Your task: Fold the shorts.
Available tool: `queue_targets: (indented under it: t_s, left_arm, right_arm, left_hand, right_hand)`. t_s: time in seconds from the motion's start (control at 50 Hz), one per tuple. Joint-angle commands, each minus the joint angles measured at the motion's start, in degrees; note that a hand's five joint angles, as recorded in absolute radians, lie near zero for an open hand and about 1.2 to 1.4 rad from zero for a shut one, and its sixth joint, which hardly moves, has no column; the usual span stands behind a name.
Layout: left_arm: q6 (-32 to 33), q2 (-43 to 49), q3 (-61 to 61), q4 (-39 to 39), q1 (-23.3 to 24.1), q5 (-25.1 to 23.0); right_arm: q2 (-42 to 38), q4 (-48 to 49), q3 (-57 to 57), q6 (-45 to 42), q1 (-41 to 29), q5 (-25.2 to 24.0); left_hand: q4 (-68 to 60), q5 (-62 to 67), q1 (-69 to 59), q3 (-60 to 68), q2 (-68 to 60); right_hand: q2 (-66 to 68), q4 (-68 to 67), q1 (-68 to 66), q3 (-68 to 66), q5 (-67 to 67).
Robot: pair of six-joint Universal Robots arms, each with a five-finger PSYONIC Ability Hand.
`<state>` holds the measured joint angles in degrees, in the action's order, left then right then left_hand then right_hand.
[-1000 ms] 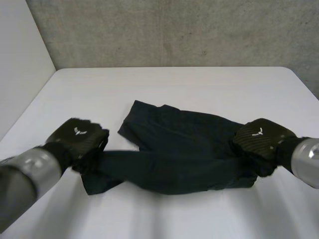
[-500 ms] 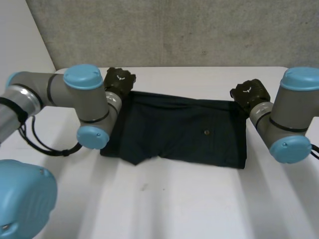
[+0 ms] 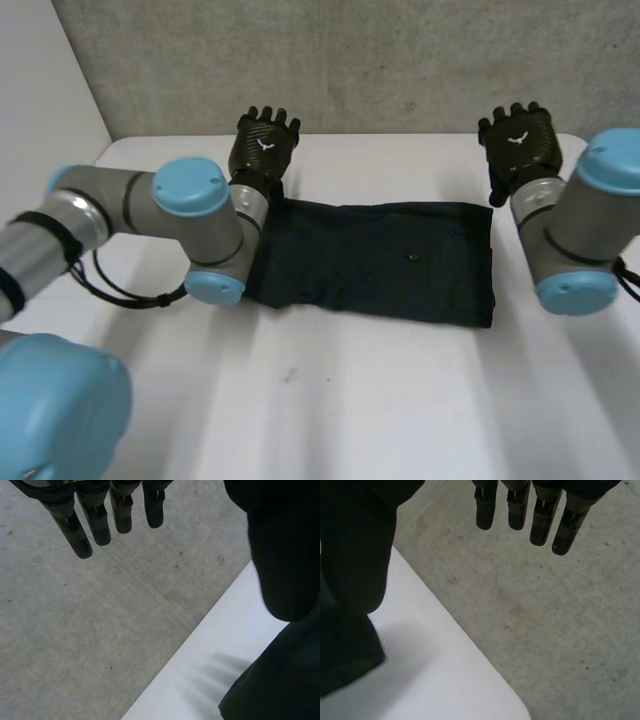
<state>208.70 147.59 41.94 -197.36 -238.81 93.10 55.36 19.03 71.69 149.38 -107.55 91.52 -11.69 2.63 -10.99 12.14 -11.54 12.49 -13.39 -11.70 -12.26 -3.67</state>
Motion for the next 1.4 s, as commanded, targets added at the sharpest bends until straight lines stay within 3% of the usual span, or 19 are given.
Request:
queue_targets:
  t_s: [0.02,0.18,0.34,0.36,0.42,0.44,0.58,0.72,0.9,1.02,1.1,1.18,1.32,1.4]
  left_arm:
    - [-1.2,-17.2,23.1,0.4,-1.1,1.2]
    - [-8.7,-28.1,43.4,-0.2,-1.4,0.9]
    - [-13.1,-30.5,49.5,-0.4,-1.2,0.9]
    - [-13.2,-30.6,49.5,-0.4,-1.2,0.9]
    - [-13.4,-30.8,49.3,-0.4,-1.5,0.9]
    - [-13.4,-30.8,49.2,-0.4,-1.5,0.9]
    - [-13.5,-31.2,49.4,-0.4,-1.5,0.9]
    - [-13.6,-33.4,49.7,-0.3,-1.7,0.9]
    - [-13.7,-36.5,51.7,-0.3,-1.6,0.9]
    - [-13.7,-36.7,52.0,-0.3,-2.0,1.0]
    - [-13.8,-36.8,52.1,-0.3,-3.0,1.1]
    - [-13.8,-36.8,52.1,-0.3,-3.5,1.2]
    - [-14.5,-36.8,52.2,-0.3,-4.2,1.4]
    - [-15.0,-36.9,52.2,-0.3,-4.1,1.2]
  right_arm:
    - [10.1,-12.3,13.3,11.3,0.4,-3.1]
    - [11.9,-13.1,26.2,17.3,1.7,-11.0]
    - [6.8,-3.3,28.2,16.8,1.9,-11.1]
    - [5.9,-2.7,27.9,16.7,2.1,-11.2]
    - [3.9,-1.2,26.6,15.2,3.6,-10.9]
    - [3.9,-1.0,26.4,14.8,4.0,-10.8]
    - [6.4,-1.4,26.9,9.9,7.3,-8.2]
    - [11.2,-3.4,29.7,4.8,14.5,-9.5]
    - [13.5,-5.4,26.8,-11.1,17.4,-12.2]
    - [14.6,-7.4,22.1,-20.2,8.2,-14.6]
    - [13.1,-8.0,17.4,-23.9,-2.2,-21.8]
    - [8.6,-8.1,15.1,-24.6,-7.9,-29.1]
    - [-0.8,-10.8,11.5,-25.5,-18.0,-32.8]
    - [-1.5,-12.4,10.0,-24.8,-18.4,-32.7]
  left_hand:
    - [1.0,-1.9,0.3,-1.4,0.8]
    - [0.8,-1.7,0.1,-1.3,0.7]
    - [0.8,-1.7,0.1,-1.3,0.6]
    - [0.8,-1.7,0.1,-1.3,0.6]
    - [0.8,-1.7,0.1,-1.3,0.6]
    - [0.8,-1.7,0.1,-1.3,0.6]
    - [1.0,-1.9,0.3,-1.4,0.8]
    - [1.0,-1.9,0.3,-1.4,0.8]
    - [1.0,-1.9,0.3,-1.4,0.8]
    - [1.0,-1.9,0.3,-1.4,0.8]
    - [1.0,-1.9,0.3,-1.4,0.8]
    - [1.0,-1.9,0.3,-1.4,0.8]
    - [1.0,-1.9,0.3,-1.4,0.8]
    - [0.8,-1.7,0.1,-1.3,0.6]
  right_hand:
    - [-2.5,3.4,1.7,2.3,3.7]
    - [7.7,-6.8,-8.5,-7.9,-6.5]
    - [25.3,-24.4,-26.1,-25.6,-24.1]
    - [28.8,-28.0,-29.6,-29.1,-27.7]
    - [64.1,-63.2,-64.9,-64.3,-62.9]
    - [67.5,-66.6,-68.3,-67.7,-66.3]
    - [67.5,-66.6,-68.3,-67.7,-66.3]
    - [67.5,-66.6,-68.3,-67.7,-66.3]
    - [67.5,-66.6,-68.3,-67.7,-66.3]
    - [67.5,-66.6,-68.3,-67.7,-66.3]
    - [67.5,-66.6,-68.3,-67.7,-66.3]
    - [67.5,-66.6,-68.3,-67.7,-66.3]
    - [67.5,-66.6,-68.3,-67.7,-66.3]
    - [67.5,-66.6,-68.3,-67.7,-66.3]
